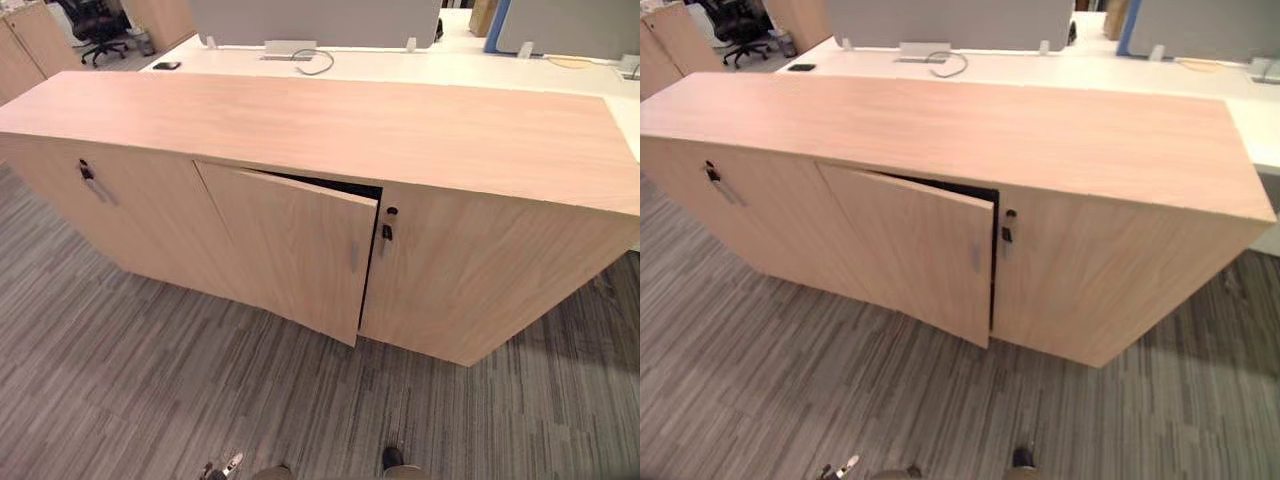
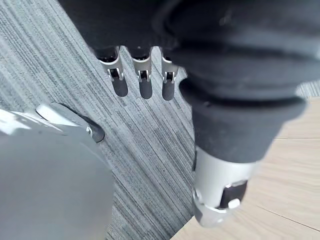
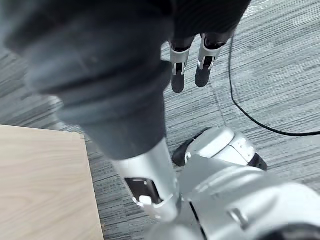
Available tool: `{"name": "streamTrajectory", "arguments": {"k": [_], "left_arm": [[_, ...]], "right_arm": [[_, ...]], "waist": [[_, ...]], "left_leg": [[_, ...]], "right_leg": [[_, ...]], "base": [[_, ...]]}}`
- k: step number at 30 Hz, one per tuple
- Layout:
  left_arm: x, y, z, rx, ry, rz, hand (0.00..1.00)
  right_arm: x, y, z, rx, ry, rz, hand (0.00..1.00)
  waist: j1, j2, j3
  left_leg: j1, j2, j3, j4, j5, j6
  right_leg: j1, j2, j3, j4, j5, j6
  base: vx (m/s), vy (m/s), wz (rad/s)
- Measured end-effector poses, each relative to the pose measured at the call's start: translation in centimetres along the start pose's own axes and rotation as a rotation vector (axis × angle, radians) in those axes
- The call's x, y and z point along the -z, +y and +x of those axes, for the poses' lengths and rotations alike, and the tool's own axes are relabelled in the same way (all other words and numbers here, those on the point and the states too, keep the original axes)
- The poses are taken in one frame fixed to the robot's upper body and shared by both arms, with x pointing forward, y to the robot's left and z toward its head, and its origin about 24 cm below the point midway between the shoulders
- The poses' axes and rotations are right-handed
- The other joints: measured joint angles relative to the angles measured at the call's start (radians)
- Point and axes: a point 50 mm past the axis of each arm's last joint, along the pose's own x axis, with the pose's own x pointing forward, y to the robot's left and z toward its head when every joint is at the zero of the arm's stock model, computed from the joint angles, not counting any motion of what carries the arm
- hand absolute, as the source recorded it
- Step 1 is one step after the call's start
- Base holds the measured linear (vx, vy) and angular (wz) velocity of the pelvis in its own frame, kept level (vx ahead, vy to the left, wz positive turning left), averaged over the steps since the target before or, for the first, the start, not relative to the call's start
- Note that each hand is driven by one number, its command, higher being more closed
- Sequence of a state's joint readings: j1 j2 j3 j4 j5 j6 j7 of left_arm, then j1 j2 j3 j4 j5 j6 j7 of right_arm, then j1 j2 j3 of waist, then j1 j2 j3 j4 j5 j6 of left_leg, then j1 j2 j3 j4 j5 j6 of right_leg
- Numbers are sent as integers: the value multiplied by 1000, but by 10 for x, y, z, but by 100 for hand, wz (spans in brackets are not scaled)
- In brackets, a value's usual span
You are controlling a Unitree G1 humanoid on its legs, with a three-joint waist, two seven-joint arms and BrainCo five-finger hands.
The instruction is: Walk over to the cabinet, pick up the folder, carry it to the office cabinet, place the folder inside the office cabinet, then close the office cabinet door
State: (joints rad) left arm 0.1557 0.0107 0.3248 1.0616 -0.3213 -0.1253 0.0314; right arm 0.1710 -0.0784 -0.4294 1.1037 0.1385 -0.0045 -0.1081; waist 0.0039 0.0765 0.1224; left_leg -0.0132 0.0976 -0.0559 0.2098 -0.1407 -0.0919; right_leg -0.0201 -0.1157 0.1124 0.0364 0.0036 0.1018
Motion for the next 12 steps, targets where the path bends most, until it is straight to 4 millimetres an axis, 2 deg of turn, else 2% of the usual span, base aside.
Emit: {"name": "streamTrajectory", "arguments": {"k": [5,12], "left_arm": [[5,0,-1,-27,8,-29,0],[-1,-8,1,-1,-5,20,0]], "right_arm": [[-3,5,0,-7,-11,26,0],[-7,8,0,-15,-27,60,0]], "waist": [[16,-7,-26],[17,-15,-28]], "left_leg": [[21,-6,49,-57,7,14],[67,-8,66,-71,4,21]], "right_leg": [[-28,-7,47,-18,7,9],[-13,-1,85,-32,29,9]], "base": [[78,42,-28],[24,34,-23]]}}
